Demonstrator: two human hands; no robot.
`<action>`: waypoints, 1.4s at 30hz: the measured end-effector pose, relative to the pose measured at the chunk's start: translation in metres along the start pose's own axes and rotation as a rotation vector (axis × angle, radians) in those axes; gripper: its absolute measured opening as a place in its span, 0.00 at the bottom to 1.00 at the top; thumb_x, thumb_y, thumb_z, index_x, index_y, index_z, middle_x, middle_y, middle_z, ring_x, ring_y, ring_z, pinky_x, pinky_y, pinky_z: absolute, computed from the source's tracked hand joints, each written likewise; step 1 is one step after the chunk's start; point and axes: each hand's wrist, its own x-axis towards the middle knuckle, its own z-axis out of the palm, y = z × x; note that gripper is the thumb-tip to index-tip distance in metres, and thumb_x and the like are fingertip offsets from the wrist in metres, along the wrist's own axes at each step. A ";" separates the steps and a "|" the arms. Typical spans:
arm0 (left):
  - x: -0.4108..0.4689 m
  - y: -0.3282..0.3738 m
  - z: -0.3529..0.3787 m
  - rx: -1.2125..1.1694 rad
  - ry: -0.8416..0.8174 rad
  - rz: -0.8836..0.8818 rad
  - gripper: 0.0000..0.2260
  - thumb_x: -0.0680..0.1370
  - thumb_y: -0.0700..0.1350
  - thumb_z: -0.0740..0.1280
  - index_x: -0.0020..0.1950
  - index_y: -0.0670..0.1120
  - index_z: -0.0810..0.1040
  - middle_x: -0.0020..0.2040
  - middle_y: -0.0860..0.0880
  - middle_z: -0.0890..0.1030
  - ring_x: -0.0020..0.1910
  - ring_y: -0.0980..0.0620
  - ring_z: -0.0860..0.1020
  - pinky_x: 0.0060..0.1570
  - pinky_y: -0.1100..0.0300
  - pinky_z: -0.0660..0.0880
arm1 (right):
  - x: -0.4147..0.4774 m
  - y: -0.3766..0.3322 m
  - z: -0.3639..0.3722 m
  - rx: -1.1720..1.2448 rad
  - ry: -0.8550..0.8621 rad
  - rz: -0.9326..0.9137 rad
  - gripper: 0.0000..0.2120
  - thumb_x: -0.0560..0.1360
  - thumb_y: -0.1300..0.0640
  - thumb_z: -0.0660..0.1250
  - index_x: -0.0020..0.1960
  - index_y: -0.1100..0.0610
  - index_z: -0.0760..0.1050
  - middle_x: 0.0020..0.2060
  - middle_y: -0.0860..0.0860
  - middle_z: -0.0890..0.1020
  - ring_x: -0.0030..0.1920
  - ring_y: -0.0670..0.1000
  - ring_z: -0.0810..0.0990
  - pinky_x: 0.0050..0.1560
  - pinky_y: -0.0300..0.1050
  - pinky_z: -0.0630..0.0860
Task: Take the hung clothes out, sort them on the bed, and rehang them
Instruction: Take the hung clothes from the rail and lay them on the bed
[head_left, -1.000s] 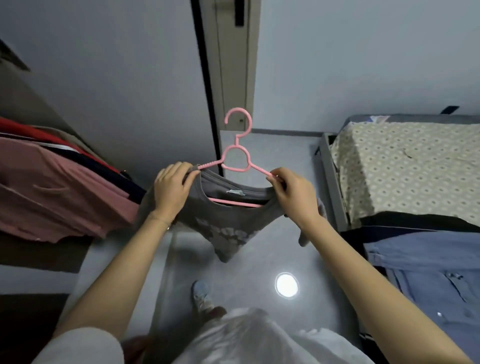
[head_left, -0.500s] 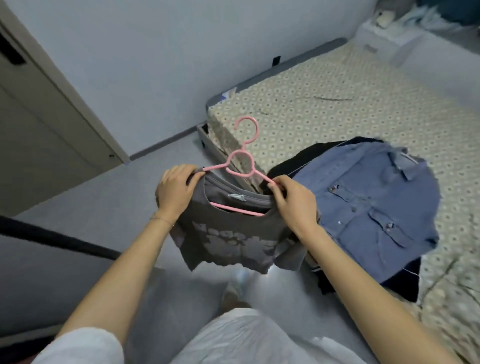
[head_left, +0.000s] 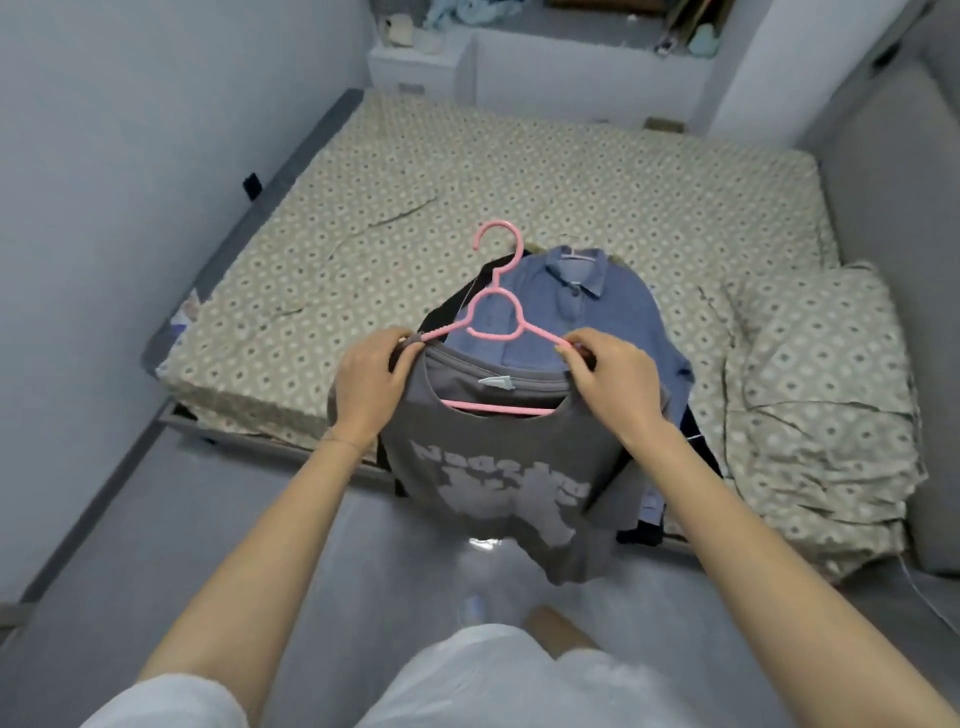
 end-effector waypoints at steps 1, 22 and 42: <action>0.015 0.005 0.009 -0.024 -0.011 0.034 0.08 0.82 0.48 0.64 0.51 0.46 0.80 0.46 0.48 0.83 0.45 0.46 0.79 0.44 0.51 0.73 | 0.009 0.009 -0.004 -0.010 0.013 0.014 0.08 0.79 0.51 0.67 0.49 0.54 0.82 0.40 0.50 0.85 0.39 0.55 0.82 0.32 0.46 0.72; 0.313 0.035 0.255 -0.056 -0.153 0.090 0.09 0.82 0.49 0.61 0.49 0.47 0.78 0.44 0.47 0.81 0.44 0.44 0.76 0.46 0.46 0.72 | 0.275 0.238 0.044 0.058 -0.018 0.252 0.09 0.79 0.51 0.65 0.52 0.54 0.81 0.45 0.51 0.83 0.47 0.55 0.80 0.41 0.47 0.71; 0.349 -0.065 0.449 0.000 -0.352 -0.067 0.06 0.80 0.43 0.64 0.53 0.45 0.79 0.47 0.46 0.80 0.47 0.43 0.77 0.53 0.47 0.70 | 0.343 0.369 0.240 -0.165 -0.334 0.511 0.10 0.80 0.56 0.62 0.47 0.59 0.80 0.44 0.56 0.81 0.45 0.58 0.78 0.39 0.50 0.71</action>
